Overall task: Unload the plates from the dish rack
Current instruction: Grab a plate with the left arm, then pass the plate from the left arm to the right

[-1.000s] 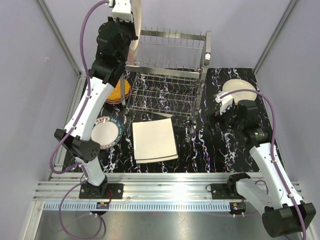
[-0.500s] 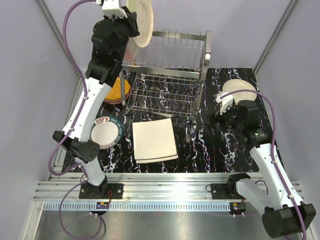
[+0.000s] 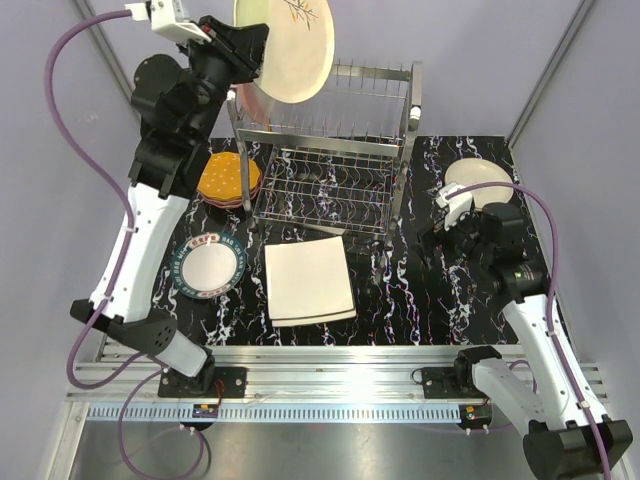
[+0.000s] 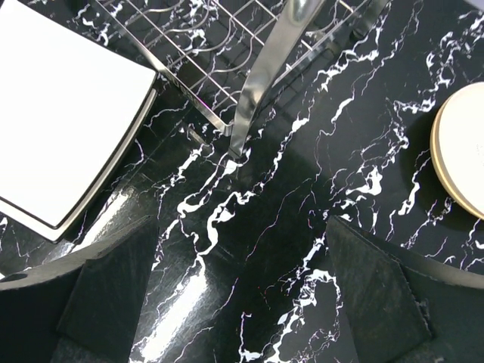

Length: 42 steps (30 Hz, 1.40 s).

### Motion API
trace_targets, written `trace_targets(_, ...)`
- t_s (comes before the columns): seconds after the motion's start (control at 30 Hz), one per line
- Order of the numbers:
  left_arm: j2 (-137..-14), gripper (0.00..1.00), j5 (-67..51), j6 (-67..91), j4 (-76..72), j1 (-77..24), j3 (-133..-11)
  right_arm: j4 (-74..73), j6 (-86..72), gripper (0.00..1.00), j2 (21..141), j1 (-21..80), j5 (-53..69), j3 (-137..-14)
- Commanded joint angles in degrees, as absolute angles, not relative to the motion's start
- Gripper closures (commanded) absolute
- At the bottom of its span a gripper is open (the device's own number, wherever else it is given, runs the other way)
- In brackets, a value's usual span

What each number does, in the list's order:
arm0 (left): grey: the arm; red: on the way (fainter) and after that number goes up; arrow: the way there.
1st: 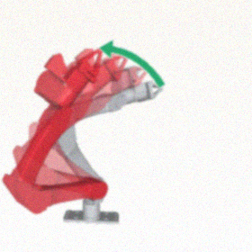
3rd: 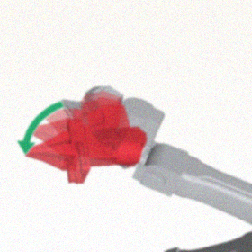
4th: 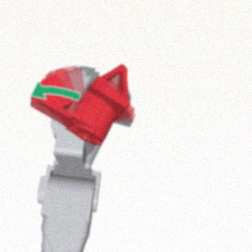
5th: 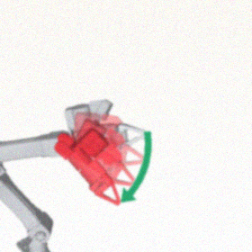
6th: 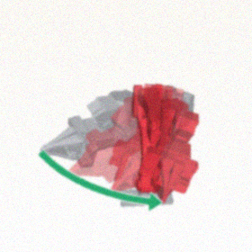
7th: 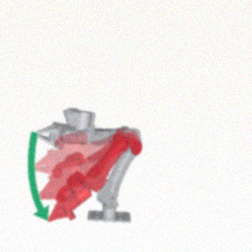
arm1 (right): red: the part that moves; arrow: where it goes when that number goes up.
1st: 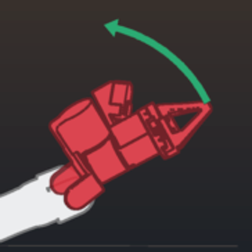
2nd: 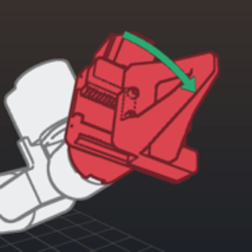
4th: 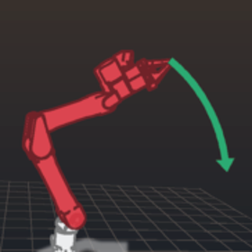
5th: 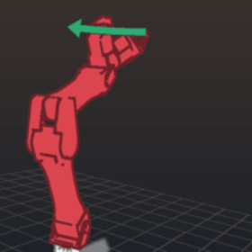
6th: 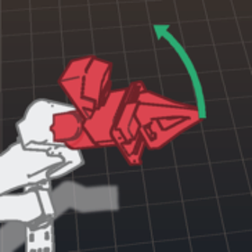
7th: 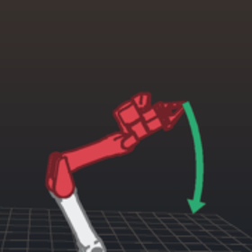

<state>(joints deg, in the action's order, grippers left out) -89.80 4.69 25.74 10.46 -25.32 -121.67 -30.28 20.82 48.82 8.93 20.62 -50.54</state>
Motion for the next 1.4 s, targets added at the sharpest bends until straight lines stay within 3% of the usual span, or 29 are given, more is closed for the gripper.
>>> trace_targets(0.0, -83.2, 1.00, -0.1, 35.9, -2.1, -24.2, -120.2, -29.2, 21.4, 0.00, 46.8, 8.5, 23.3, -52.5)
trace_targets(0.33, -70.9, 1.00, -14.0, 49.9, -10.2, -23.7, -99.9, -42.0, 15.1, 0.00, 48.6, 8.5, 50.8, -67.4)
trace_targets(0.5, -64.4, 1.00, -18.4, 56.9, -15.3, -23.6, -86.2, -37.5, 0.4, 0.00, 51.1, 8.5, 58.9, -72.0)
trace_targets(0.6, -60.7, 1.00, -20.6, 59.6, -17.7, -23.8, -80.0, -25.8, -16.0, 0.00, 51.7, 8.5, 66.0, -68.8)
trace_targets(0.97, -52.9, 1.00, -23.9, 64.8, -21.6, -23.9, -68.0, 5.0, -45.2, 0.00, 58.3, 10.4, 70.8, -63.3)
trace_targets(1.37, -52.0, 1.00, -24.8, 67.5, -24.8, -25.7, -60.7, 7.3, -44.7, 0.00, 63.5, 13.5, 67.8, -67.4)
